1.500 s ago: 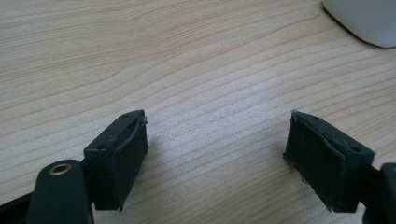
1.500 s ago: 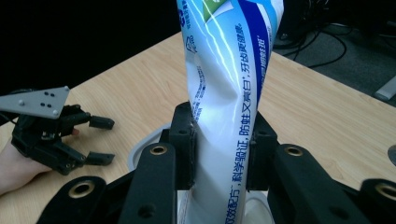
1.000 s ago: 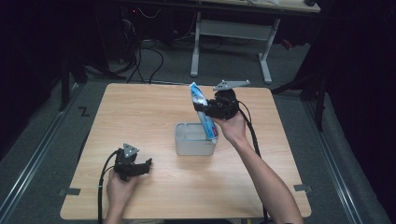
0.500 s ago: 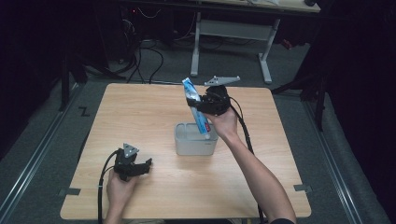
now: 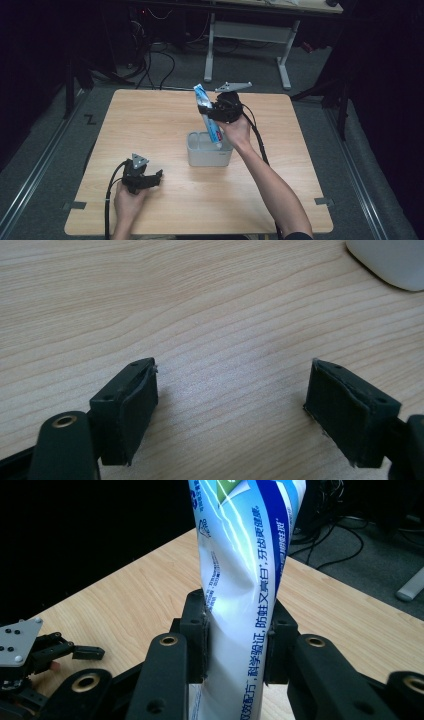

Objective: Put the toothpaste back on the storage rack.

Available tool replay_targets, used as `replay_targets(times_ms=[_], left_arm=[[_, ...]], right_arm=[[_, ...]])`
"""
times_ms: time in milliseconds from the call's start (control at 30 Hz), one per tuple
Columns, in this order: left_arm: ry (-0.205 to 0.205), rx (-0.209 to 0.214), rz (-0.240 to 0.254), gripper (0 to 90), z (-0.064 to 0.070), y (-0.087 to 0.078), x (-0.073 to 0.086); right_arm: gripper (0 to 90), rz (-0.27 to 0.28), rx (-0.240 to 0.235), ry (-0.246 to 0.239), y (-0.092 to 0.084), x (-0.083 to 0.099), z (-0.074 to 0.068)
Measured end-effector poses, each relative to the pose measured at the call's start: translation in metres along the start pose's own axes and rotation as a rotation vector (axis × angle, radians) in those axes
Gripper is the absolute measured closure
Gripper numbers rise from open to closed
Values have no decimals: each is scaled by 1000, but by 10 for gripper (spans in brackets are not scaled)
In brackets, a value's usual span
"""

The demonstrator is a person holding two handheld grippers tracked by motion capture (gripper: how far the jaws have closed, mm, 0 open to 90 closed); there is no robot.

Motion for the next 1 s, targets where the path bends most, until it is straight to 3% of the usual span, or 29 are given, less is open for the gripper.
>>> replay_targets(times_ms=[267,1000], left_arm=[[-1,0,0,212,0,0,0],[1,0,-1,212,0,0,0]], right_arm=[[696,-35,39,-65,6,2,-9],[694,-80,37,-57,17,16,-7]])
Point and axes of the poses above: each handheld gripper's, and its own axes: y roughly forward along the jaws, x roughly out of its underside, z roughly to its right, the point moved 4 cm from there along y, roughly forward along the jaws, and after that the axes turned 8 degrees about -z, right-handed, at the moved point
